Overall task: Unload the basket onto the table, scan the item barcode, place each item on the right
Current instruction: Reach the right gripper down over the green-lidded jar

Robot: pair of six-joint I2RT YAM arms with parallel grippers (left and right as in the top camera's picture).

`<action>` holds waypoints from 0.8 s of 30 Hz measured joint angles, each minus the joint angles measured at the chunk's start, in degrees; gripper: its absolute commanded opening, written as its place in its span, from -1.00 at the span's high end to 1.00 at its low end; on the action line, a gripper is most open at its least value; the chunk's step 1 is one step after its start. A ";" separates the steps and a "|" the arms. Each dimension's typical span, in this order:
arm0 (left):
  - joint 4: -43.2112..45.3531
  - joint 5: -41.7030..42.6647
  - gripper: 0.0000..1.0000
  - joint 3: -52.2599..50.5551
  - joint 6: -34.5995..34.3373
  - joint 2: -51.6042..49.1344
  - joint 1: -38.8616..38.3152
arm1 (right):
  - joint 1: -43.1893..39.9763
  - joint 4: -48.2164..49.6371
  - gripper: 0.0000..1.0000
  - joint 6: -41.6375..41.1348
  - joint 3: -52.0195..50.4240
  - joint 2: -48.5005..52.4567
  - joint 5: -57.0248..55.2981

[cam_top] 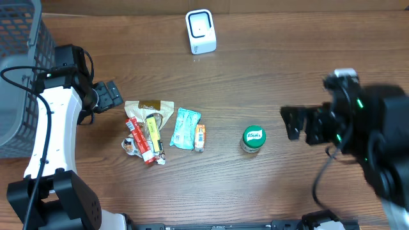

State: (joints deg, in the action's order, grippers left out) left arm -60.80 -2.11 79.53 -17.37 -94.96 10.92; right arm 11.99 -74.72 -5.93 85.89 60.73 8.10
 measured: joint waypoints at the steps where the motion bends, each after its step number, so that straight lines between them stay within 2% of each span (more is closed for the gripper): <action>1: -0.02 0.02 -0.99 0.00 0.00 0.00 0.00 | 0.00 -0.68 -1.00 -0.07 0.68 2.23 1.18; 6: -0.02 0.02 -0.99 0.02 0.00 0.00 0.00 | 0.00 -2.89 -0.99 -0.07 1.01 14.32 9.07; 7: -0.02 0.00 -1.00 0.02 0.00 0.00 0.00 | 0.00 -2.91 -0.91 -0.09 1.01 15.45 9.77; 11: -0.02 0.00 -1.00 0.02 0.00 0.00 0.00 | 0.00 -4.22 -0.87 -4.22 1.01 22.67 11.85; 17: -0.02 0.00 -1.00 0.02 0.00 0.00 0.00 | 1.09 -5.40 -0.94 -14.27 0.39 28.48 6.32; 24: 0.02 0.00 -1.00 0.02 0.00 0.00 0.00 | 8.13 -2.36 -1.00 -25.00 -6.84 28.85 -1.07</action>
State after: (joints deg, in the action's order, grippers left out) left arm -60.77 -2.11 79.55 -17.37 -94.96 10.92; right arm 20.12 -77.08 -30.94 79.05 89.58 7.03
